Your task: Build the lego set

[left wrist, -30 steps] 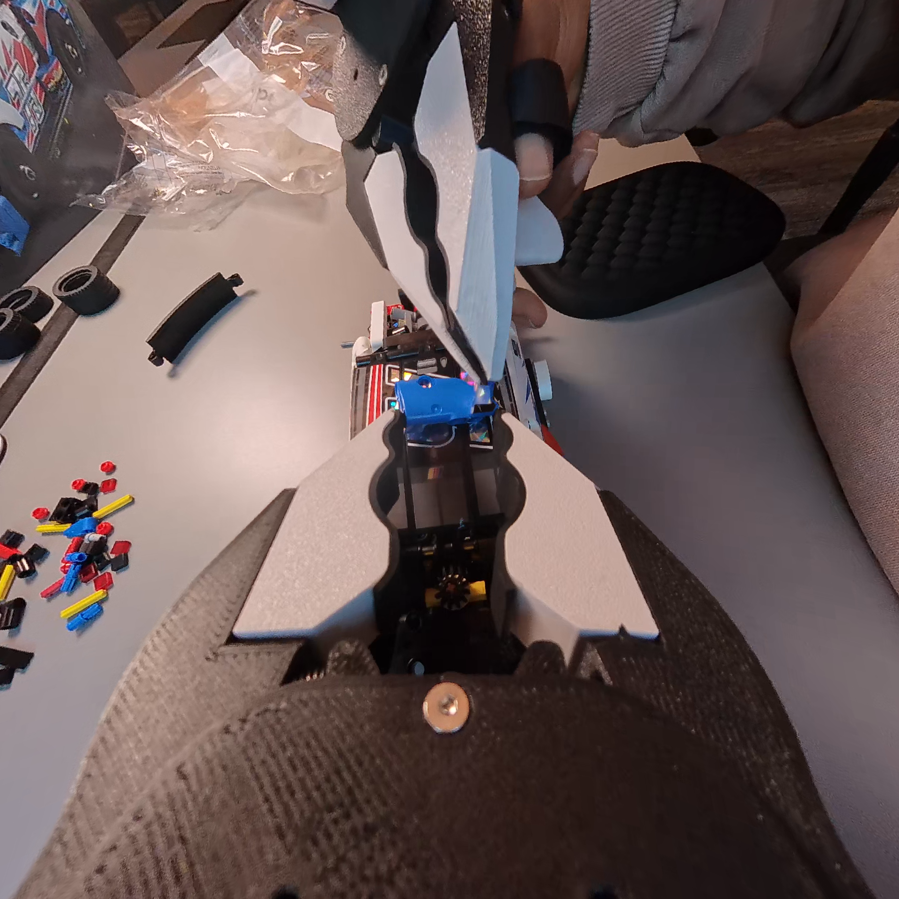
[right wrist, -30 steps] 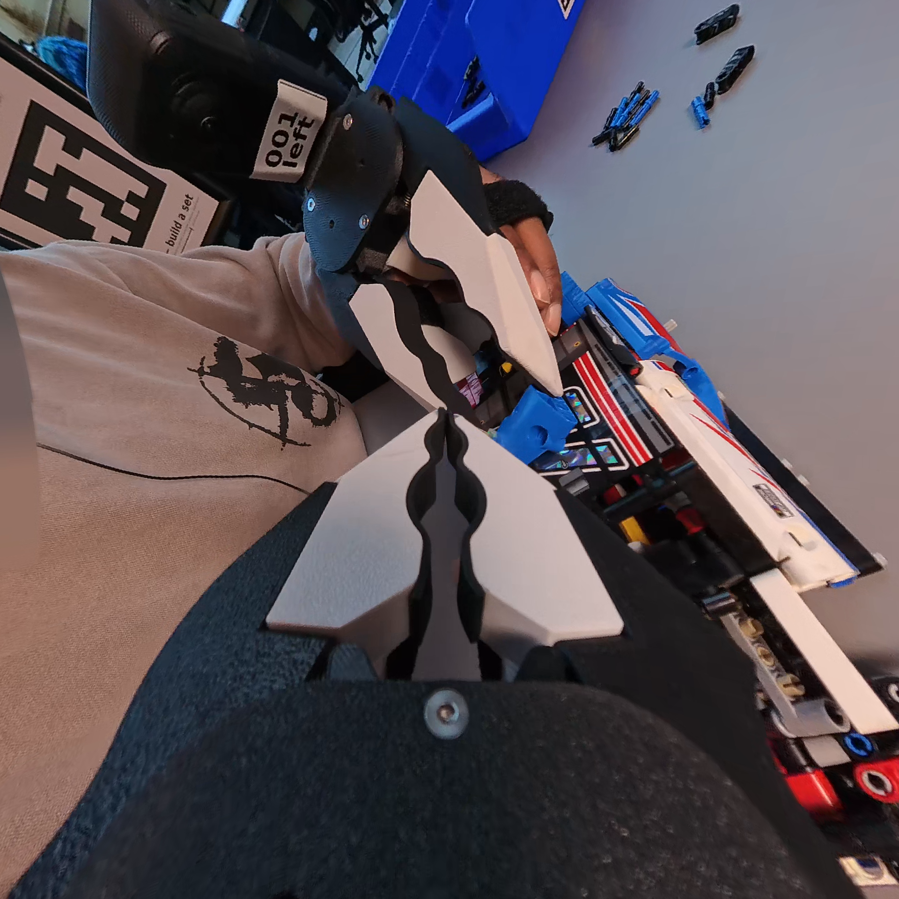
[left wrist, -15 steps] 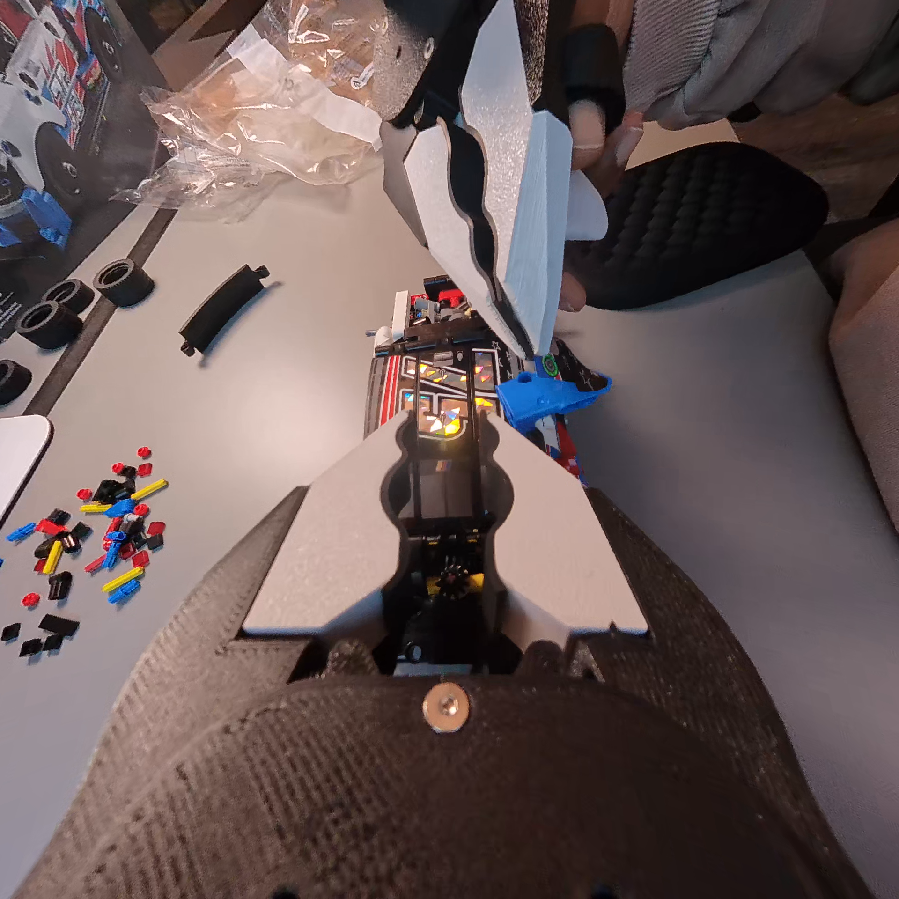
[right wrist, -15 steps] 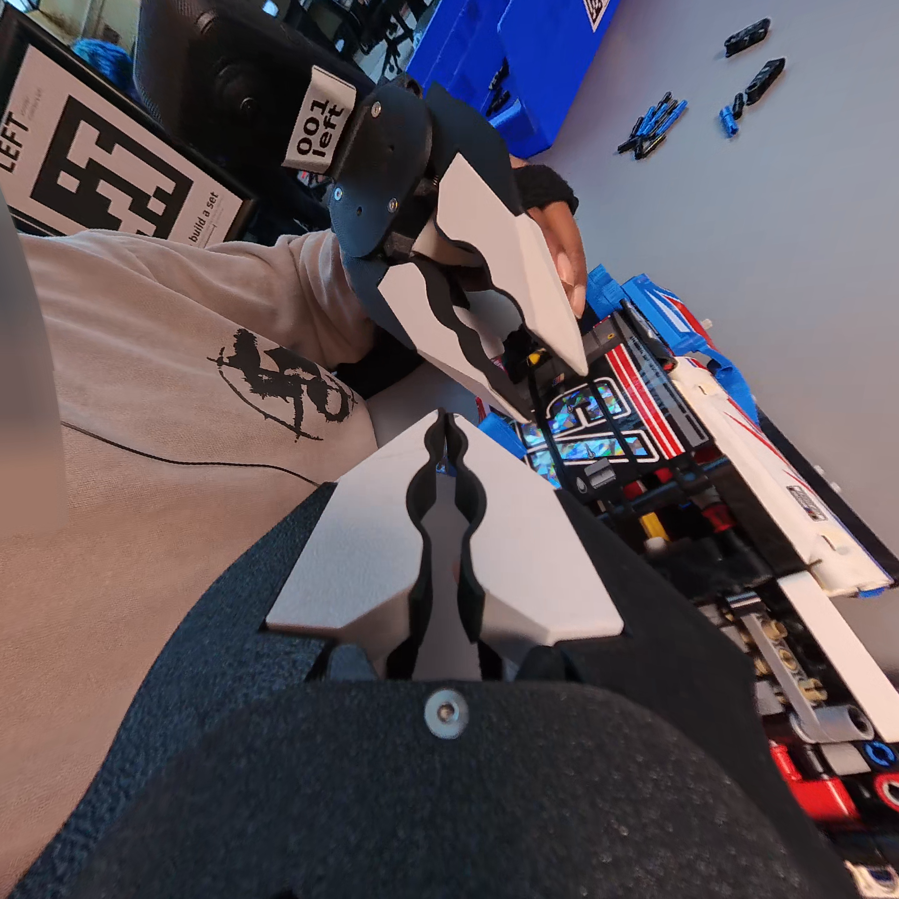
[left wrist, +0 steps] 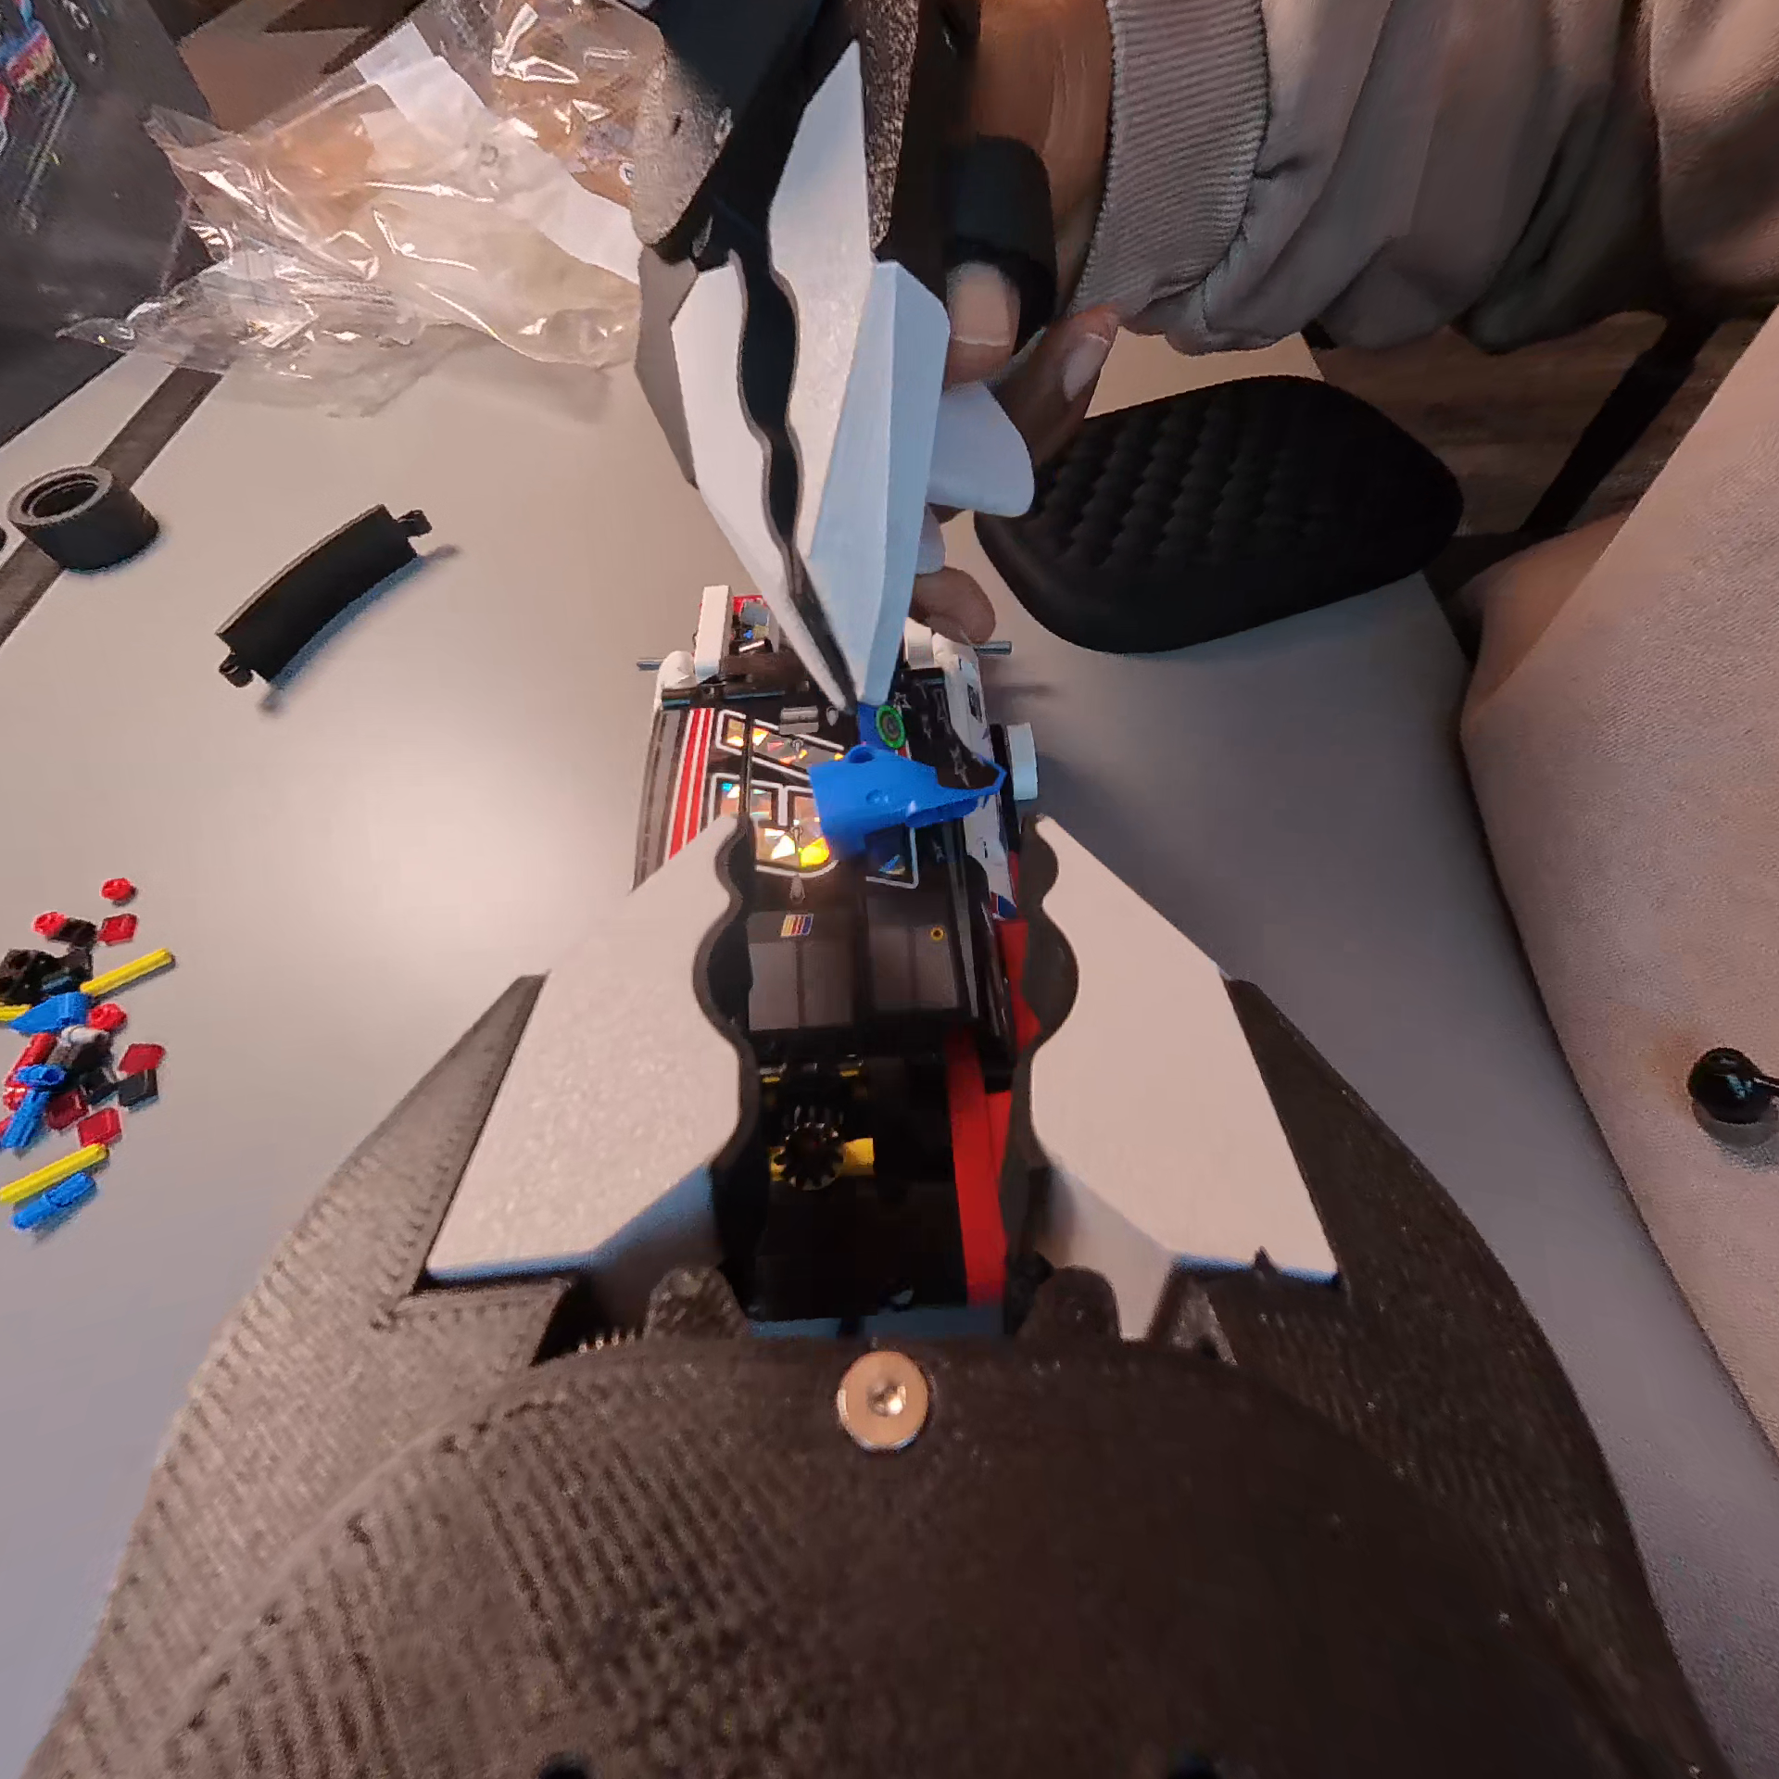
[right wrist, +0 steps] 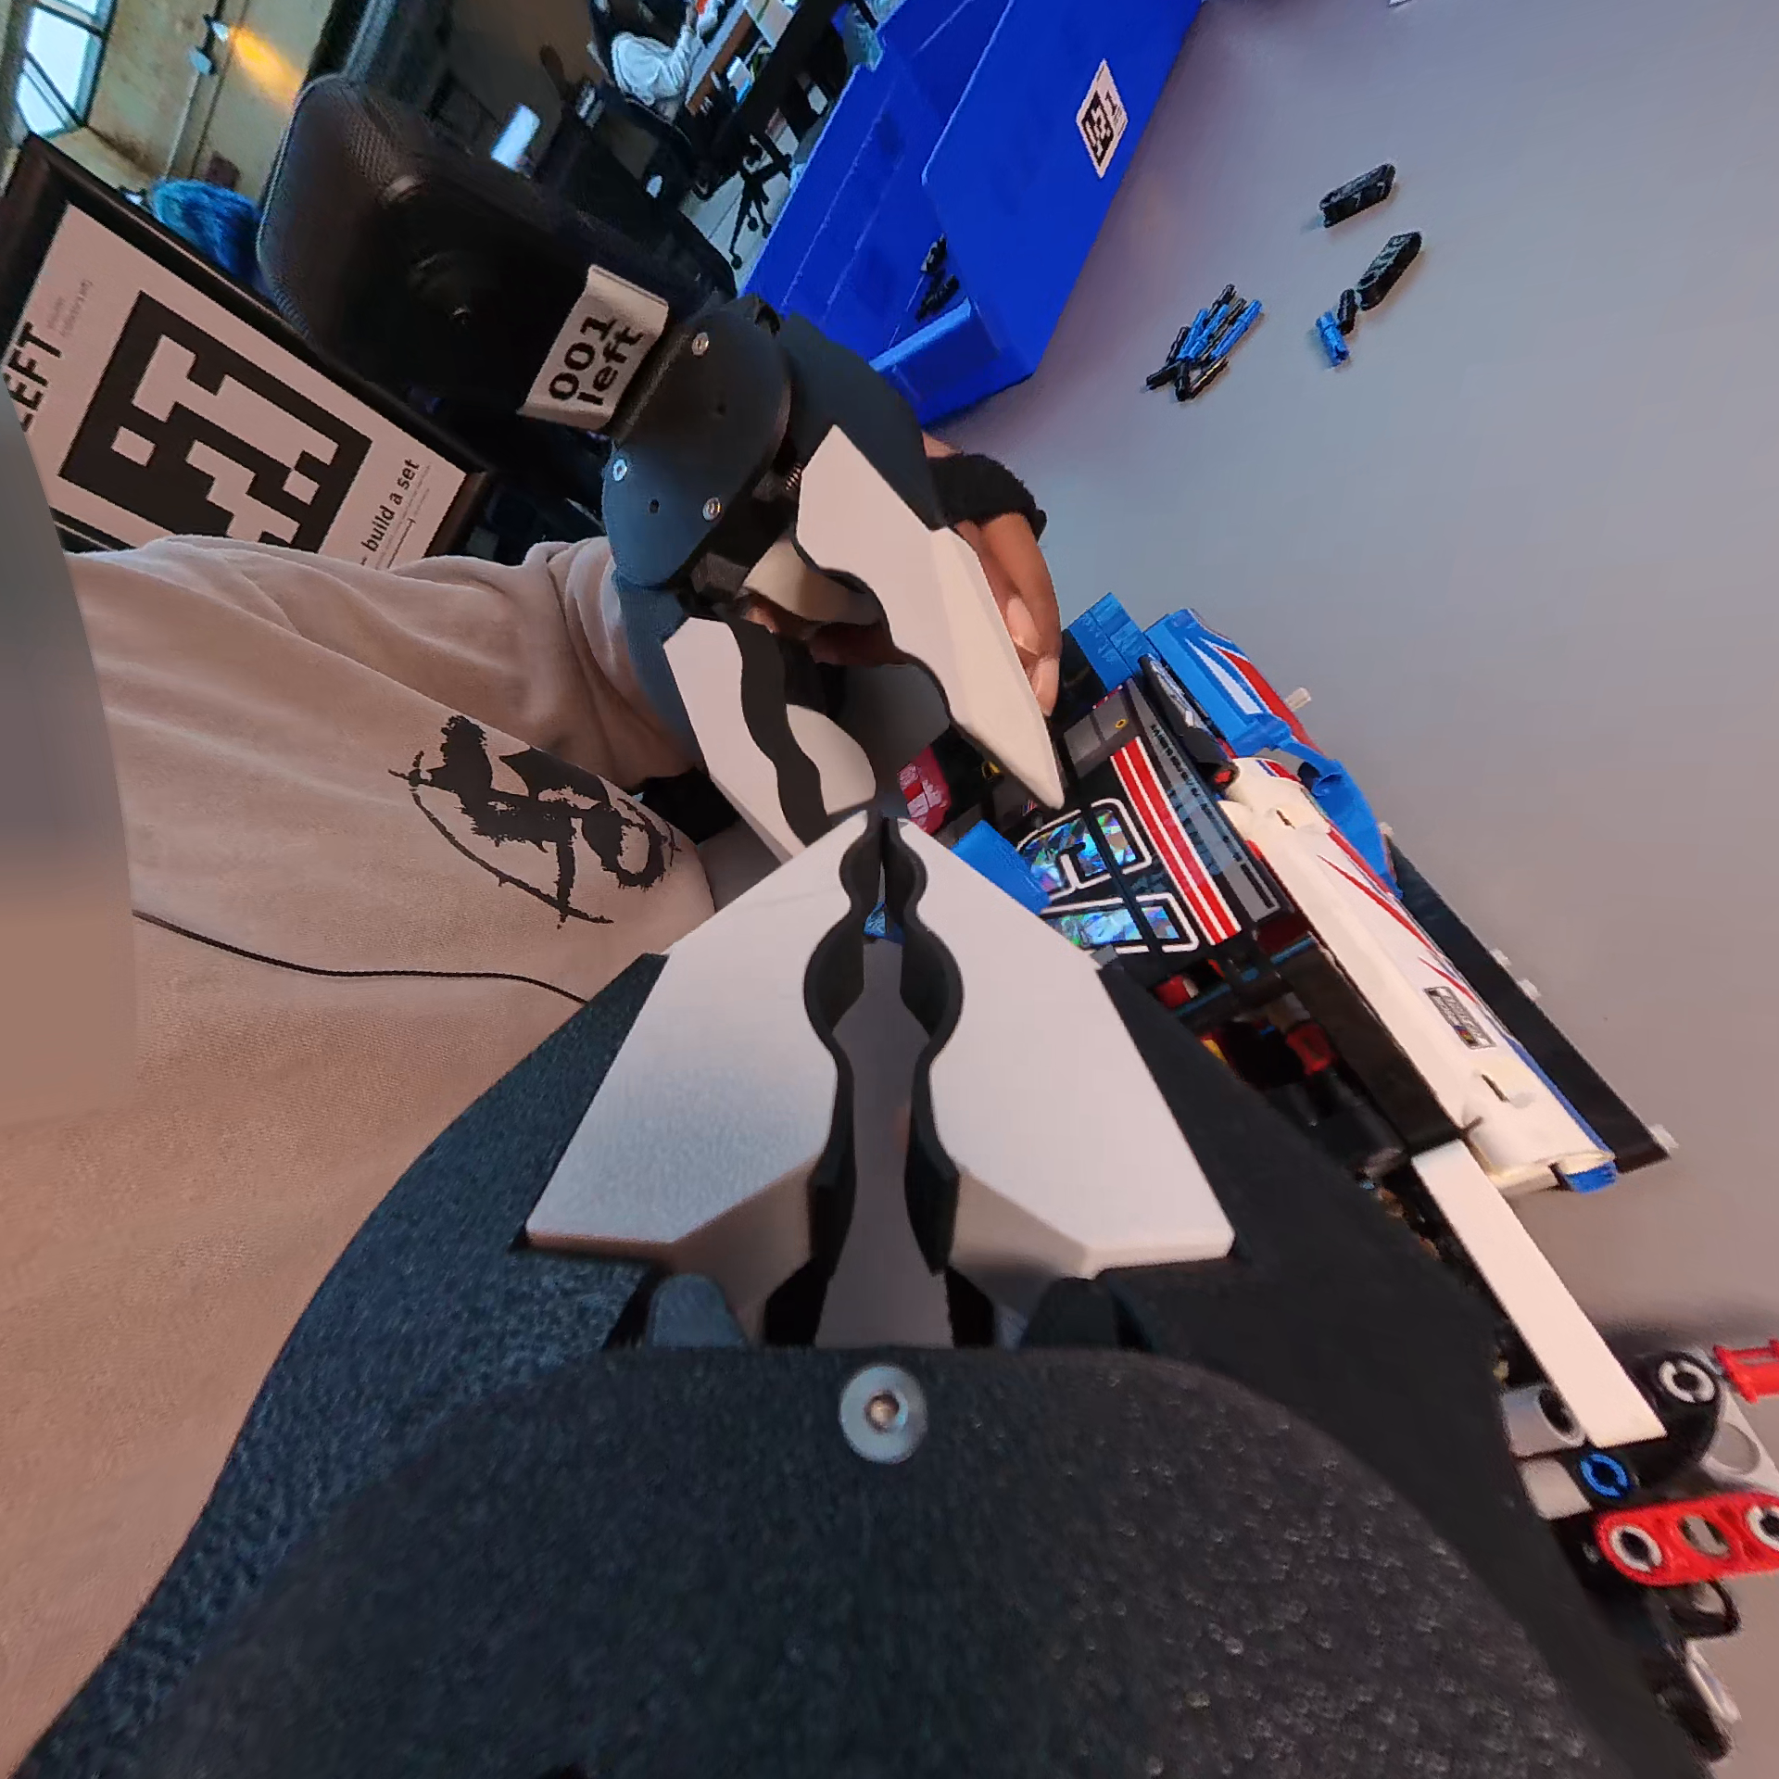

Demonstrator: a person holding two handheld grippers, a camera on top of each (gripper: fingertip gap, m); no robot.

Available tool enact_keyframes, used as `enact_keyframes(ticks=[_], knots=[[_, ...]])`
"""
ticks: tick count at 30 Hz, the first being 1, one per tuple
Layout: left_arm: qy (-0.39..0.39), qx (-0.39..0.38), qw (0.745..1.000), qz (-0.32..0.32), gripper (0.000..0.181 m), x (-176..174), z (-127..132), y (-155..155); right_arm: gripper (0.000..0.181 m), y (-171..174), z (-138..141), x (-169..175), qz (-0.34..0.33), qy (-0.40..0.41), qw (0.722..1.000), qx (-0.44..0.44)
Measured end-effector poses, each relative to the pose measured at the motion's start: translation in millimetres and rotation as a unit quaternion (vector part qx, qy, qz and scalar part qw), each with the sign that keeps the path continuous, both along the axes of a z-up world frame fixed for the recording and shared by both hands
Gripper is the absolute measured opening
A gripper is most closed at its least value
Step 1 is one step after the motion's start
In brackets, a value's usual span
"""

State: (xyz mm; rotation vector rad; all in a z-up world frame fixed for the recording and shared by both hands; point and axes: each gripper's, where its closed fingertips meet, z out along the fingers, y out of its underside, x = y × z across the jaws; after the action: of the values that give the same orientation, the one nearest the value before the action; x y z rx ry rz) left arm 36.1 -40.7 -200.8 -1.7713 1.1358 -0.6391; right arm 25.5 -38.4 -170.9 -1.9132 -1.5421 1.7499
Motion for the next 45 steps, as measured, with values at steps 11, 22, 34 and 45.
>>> enact_keyframes(ticks=[11,22,34,45], knots=[[-0.024,-0.017,0.999,0.016,0.037,5,1,5,0.000,4,3,-3,-0.006,0.014,1.000,0.010],[-0.064,-0.058,0.995,0.042,0.037,5,6,7,0.000,7,8,-5,-0.016,0.030,0.999,0.013],[-0.106,-0.109,0.986,0.064,0.038,3,9,9,0.000,7,14,-6,-0.020,0.048,0.998,0.022],[-0.064,-0.036,0.993,0.095,0.037,-7,7,20,0.000,-7,15,-1,0.000,0.055,0.998,0.040]])
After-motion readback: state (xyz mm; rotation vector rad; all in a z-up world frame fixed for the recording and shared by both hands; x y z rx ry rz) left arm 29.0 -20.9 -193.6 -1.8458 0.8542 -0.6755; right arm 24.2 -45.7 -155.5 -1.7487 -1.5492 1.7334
